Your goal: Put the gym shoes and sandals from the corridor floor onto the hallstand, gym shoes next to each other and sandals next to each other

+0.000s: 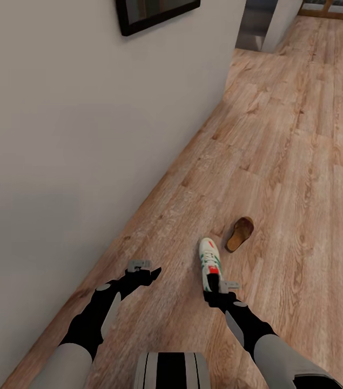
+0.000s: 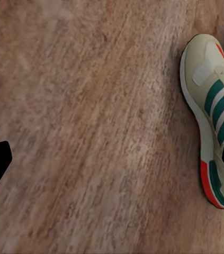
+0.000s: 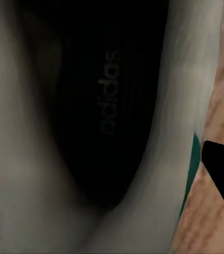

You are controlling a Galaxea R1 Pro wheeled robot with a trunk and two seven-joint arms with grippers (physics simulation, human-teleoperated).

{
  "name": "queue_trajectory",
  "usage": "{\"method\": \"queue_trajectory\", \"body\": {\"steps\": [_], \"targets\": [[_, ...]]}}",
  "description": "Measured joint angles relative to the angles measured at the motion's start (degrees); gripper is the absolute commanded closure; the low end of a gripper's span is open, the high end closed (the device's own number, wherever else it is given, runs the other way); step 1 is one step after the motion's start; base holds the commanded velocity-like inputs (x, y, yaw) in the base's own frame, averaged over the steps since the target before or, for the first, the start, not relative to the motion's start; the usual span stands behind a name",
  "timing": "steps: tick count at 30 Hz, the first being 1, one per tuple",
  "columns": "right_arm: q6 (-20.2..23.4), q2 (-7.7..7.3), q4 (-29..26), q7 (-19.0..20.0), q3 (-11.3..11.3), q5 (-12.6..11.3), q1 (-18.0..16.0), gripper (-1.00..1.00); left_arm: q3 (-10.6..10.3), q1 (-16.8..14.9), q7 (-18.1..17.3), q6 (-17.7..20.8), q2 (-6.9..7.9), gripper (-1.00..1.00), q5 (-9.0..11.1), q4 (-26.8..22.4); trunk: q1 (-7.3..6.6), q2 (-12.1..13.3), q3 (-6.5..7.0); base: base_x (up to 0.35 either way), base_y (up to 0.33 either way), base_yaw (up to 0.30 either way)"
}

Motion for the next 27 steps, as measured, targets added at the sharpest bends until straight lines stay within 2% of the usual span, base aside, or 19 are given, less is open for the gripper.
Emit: {"method": "queue_trajectory", "body": {"steps": [27], "targets": [[0.0,0.0,-0.01,0.02,-0.01,-0.08,0.0,1.0,-0.01,0.0,0.0,0.0,0.0,-1.0,0.01,0.0,0.0,0.0,0.0,0.0,0.0,0.0]]}}
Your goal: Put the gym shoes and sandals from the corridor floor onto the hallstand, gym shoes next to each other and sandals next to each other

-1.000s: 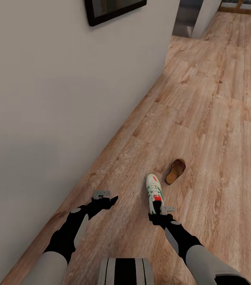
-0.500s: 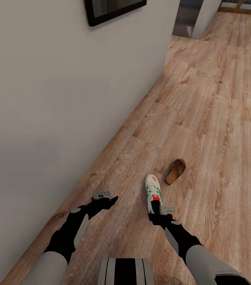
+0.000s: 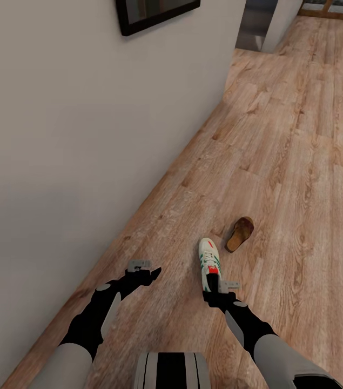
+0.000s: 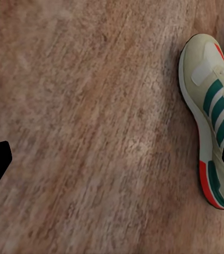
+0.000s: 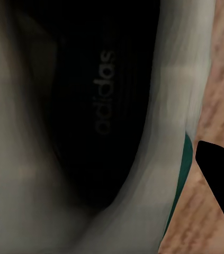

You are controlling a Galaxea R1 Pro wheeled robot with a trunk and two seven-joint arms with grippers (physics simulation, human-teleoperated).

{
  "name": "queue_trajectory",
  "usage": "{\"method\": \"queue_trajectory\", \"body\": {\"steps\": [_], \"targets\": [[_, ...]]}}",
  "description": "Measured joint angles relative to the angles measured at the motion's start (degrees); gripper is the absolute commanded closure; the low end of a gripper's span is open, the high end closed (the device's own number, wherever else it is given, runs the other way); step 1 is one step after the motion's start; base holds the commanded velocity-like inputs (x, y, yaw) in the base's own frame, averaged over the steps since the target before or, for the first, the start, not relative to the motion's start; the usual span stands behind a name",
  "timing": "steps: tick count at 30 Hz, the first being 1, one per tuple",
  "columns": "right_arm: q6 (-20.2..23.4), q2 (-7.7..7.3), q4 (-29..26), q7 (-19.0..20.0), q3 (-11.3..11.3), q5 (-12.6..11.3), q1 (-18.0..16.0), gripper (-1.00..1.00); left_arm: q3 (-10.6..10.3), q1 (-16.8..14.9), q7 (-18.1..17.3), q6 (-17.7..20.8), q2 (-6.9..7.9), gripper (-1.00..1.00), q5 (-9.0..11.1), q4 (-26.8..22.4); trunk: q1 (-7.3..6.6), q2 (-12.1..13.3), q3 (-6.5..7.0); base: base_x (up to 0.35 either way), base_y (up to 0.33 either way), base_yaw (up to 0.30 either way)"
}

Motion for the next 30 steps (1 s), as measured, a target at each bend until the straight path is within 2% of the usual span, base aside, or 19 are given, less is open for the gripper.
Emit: {"method": "queue_trajectory", "body": {"steps": [6,11,30], "targets": [[0.0,0.0,-0.01,0.0,0.0,0.0,0.0,1.0,-0.02,0.0,0.0,0.01,0.0,-1.0,-0.03,0.0,0.0,0.0,0.0,0.0,0.0,0.0],[0.0,0.02,-0.02,0.0,0.03,0.0,-0.01,1.0,-0.02,0.0,0.0,0.04,0.0,-1.0,-0.06,0.0,-0.13,0.06,1.11,0.0,0.0,0.0],[0.0,0.0,-0.04,0.0,0.01,0.0,-0.01,1.0,0.01,0.0,0.0,0.03,0.0,-1.0,0.02,0.0,-0.62,0.32,6.94,0.0,0.0,0.0]]}}
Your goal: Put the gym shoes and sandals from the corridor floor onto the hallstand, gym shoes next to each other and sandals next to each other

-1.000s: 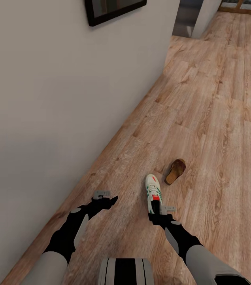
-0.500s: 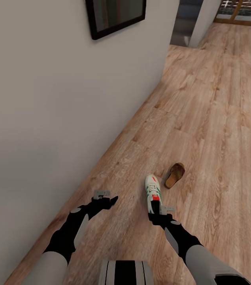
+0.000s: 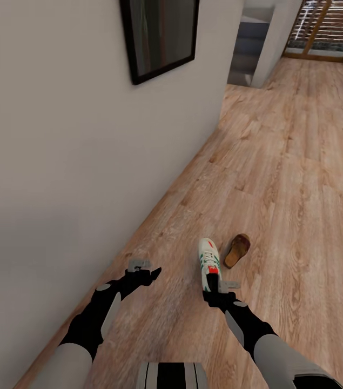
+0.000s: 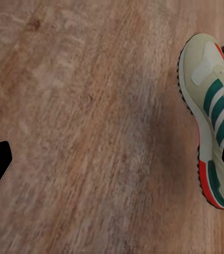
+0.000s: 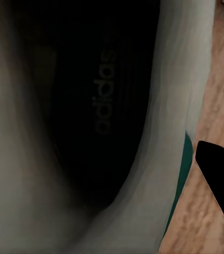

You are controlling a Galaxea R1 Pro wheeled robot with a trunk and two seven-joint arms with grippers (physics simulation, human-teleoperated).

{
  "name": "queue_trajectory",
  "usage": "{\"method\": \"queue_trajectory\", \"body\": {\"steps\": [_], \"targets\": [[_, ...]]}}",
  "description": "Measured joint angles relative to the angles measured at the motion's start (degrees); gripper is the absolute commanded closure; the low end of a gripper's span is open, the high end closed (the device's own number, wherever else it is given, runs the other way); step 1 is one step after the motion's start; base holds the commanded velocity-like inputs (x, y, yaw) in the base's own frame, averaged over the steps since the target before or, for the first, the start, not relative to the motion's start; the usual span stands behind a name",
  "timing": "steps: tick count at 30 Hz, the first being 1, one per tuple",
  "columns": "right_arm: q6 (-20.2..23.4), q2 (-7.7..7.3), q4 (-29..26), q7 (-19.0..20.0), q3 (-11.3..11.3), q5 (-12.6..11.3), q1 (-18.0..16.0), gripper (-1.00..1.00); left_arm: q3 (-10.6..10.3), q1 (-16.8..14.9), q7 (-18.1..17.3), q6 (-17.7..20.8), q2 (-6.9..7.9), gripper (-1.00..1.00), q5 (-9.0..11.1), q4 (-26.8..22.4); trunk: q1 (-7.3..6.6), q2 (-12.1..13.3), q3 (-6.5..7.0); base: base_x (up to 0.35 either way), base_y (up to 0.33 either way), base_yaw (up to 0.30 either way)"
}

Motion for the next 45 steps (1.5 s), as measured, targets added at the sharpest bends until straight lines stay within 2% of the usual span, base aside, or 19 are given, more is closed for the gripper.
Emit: {"method": "queue_trajectory", "body": {"steps": [6,7,9,13,17,20,30,38,41,45], "targets": [[0.07,0.0,-2.02,-0.02,-0.16,-0.04,-0.01,1.0,0.0,0.0,0.0,-0.01,0.0,-1.0,-0.04,0.01,-0.16,0.08,1.9,0.0,0.0,0.0],[0.11,0.0,-4.11,-0.02,-0.18,-0.04,-0.02,1.0,0.0,0.0,0.0,-0.02,0.0,-1.0,-0.05,0.01,-0.18,0.09,2.21,0.0,0.0,0.0],[0.35,0.01,-12.39,-0.01,-0.17,-0.06,-0.02,1.0,0.0,0.0,0.0,-0.03,0.0,-1.0,-0.02,0.02,-0.25,0.12,2.85,0.0,0.0,0.0],[0.86,0.05,-20.88,-0.05,-0.09,-0.03,0.0,1.0,0.0,0.0,0.0,-0.01,0.0,-1.0,-0.06,0.03,-0.33,0.17,4.1,0.0,0.0,0.0],[1.01,0.02,-24.22,-0.04,-0.02,0.02,0.01,1.0,0.0,0.0,0.0,-0.01,0.0,-1.0,-0.07,0.02,-0.44,0.23,5.18,0.0,0.0,0.0],[1.05,0.0,-24.98,0.0,-0.01,0.06,0.01,1.0,0.0,0.0,0.0,-0.04,0.0,-1.0,-0.08,0.04,-0.51,0.27,5.87,0.0,0.0,0.0],[1.06,-0.02,-25.14,0.0,-0.01,0.2,0.03,1.0,0.0,-0.01,0.01,-0.05,0.04,-1.0,-0.1,0.08,-0.51,0.28,5.94,0.0,0.0,-0.101],[1.06,-0.05,-24.99,0.0,-1.17,0.16,0.03,1.0,0.0,0.0,0.03,-0.04,0.06,-1.0,-0.1,0.08,-0.51,0.28,6.13,0.0,0.0,-0.217],[0.73,-0.02,-24.65,0.32,-1.26,0.08,-0.03,1.0,-0.02,0.61,0.49,-0.99,1.02,-1.0,-0.54,-0.18,-0.51,0.28,6.13,0.0,0.0,0.0],[-0.5,-0.04,-23.36,0.32,-1.26,0.08,-0.01,1.0,-0.04,0.62,0.03,-1.17,1.02,-1.0,-0.32,-0.64,-0.51,0.28,6.13,0.0,0.0,0.0]]}}
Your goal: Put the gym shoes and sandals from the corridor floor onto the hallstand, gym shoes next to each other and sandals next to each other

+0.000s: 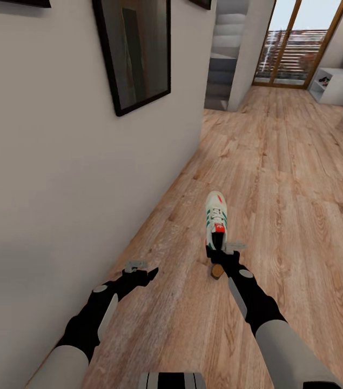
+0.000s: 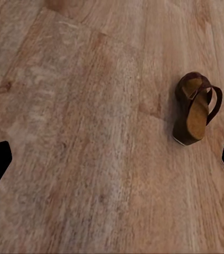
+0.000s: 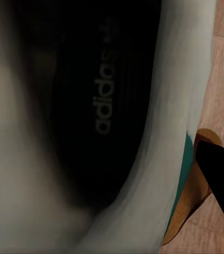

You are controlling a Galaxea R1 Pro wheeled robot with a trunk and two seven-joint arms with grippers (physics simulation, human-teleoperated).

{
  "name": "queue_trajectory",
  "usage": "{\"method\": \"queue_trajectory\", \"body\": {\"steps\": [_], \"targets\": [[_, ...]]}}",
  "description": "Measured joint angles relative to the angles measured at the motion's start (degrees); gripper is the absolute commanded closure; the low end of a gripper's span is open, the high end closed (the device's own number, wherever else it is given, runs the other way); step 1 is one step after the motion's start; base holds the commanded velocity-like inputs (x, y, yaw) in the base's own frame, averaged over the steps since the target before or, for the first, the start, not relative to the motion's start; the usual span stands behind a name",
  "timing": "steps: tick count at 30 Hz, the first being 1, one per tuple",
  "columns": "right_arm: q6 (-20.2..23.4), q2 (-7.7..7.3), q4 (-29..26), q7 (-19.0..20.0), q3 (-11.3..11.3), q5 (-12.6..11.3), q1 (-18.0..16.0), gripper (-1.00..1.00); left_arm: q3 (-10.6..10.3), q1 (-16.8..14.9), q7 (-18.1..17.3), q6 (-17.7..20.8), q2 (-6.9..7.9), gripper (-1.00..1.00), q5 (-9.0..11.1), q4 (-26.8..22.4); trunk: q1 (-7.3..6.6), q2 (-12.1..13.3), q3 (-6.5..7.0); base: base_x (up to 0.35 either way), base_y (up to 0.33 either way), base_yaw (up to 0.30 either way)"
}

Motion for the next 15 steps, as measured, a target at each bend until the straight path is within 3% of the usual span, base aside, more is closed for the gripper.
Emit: {"method": "queue_trajectory", "body": {"steps": [10,15], "targets": [[-0.85,-0.01,1.19,-0.22,-0.03,0.0,-0.05,1.0,-0.04,0.0,-0.27,-3.22,0.03,-1.0,0.16,0.03,0.0,0.0,0.0,0.0,0.0,-0.008],[-0.83,-0.02,1.17,-0.23,-0.02,0.06,-0.01,1.0,-0.04,-0.01,-0.27,-4.66,0.02,-1.0,0.15,0.1,0.0,0.0,0.0,0.0,0.0,-0.211]]}}
